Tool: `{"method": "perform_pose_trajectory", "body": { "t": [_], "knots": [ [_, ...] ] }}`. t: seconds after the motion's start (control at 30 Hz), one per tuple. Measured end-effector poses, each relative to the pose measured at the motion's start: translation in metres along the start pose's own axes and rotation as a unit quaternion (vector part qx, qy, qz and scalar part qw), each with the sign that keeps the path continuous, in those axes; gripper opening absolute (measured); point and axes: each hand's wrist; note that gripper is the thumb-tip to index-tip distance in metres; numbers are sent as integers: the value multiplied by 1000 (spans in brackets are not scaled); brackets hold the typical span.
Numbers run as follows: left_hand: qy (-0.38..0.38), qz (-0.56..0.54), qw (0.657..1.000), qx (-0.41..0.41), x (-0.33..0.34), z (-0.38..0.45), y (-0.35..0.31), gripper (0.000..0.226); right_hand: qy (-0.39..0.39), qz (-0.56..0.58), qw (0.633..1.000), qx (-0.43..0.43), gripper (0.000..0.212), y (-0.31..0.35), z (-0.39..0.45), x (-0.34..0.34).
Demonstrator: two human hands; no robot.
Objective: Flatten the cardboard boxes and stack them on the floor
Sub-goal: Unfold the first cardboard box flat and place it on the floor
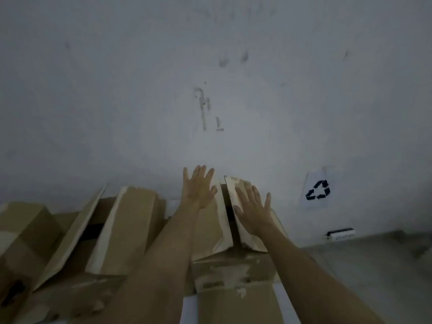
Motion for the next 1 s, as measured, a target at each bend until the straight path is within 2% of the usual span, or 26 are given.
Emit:
{"method": "perform_pose_trajectory", "body": {
  "t": [0.13, 0.27, 0.5, 0.7, 0.87, 1.0],
  "knots": [
    [71, -5, 997, 0, 31, -3, -14, 58, 26, -9, 1000, 10, 61, -3, -1, 18],
    [117, -65, 991, -13, 54, 3, -21, 60, 54, -7, 999, 0, 65, -1, 4, 24],
    [146, -148, 977, -53, 66, 25, -26, 82, 108, 128, 983, 80, 75, 5, 6, 20],
    [143, -111, 982, -60, 45, 38, -17, 71, 45, 101, 991, 72, 72, 4, 13, 9],
    [143, -91, 985, -34, 34, 48, -26, 55, 0, -13, 997, 77, 76, 7, 21, -14],
    [116, 36, 993, 0, 22, 56, -42, 44, 2, -111, 990, 87, 84, -1, 19, -31]
  ]
}}
Point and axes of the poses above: each hand's wrist, its own z-axis towards the middle knuckle, its own x-axis out of the palm, y = z × x
